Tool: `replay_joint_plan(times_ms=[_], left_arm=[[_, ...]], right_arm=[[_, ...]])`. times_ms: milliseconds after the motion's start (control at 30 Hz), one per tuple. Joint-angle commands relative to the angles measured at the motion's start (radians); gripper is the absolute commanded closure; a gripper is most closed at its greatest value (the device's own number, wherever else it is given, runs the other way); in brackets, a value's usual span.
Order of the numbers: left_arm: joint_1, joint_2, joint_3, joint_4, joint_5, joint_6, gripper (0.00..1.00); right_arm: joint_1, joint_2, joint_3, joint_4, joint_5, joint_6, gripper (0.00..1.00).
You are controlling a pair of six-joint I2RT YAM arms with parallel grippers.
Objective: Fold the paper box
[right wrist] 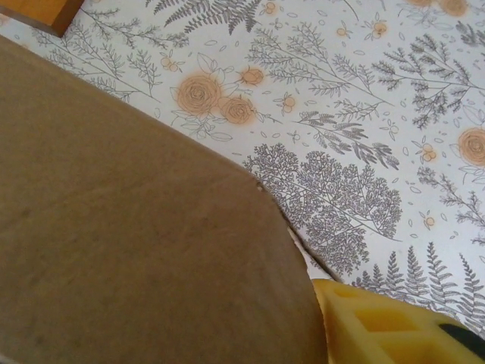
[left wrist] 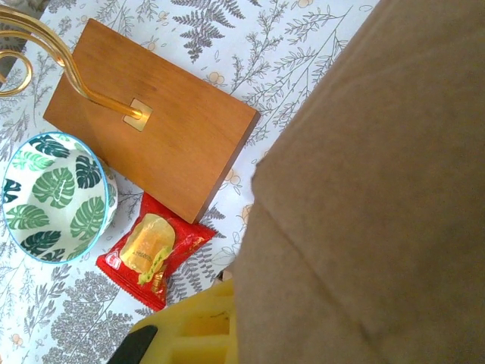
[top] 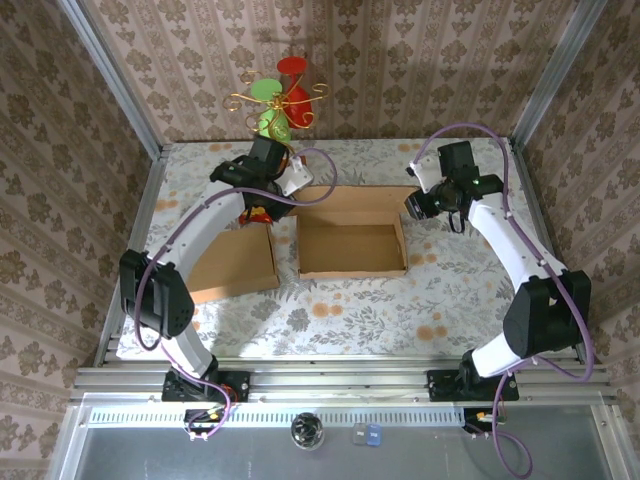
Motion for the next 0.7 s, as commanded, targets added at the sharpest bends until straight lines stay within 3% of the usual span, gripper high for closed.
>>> replay_joint_plan(times_ms=[0, 200, 333, 667], left_arm=[[0.011, 0.014, 0.016, 0.01, 0.019, 0.0, 1.0], [0.011, 0.023, 0.014, 0.023, 0.029, -0.027, 1.0], [0.011, 0.031, 0.02, 0.031, 0.03, -0.052, 1.0], [0.012, 0.033, 0.022, 0.033, 0.029, -0.059, 1.0]], right_arm=[[0.01, 0.028, 0.048, 0.004, 0.002, -0.023, 0.62], [0.013, 0.039, 0.047, 0.013, 0.01, -0.006, 0.87], [0.017, 0.032, 0.038, 0.021, 0.021, 0.002, 0.98], [0.001, -0.003, 0.014, 0.031, -0.018, 0.044, 1.0]])
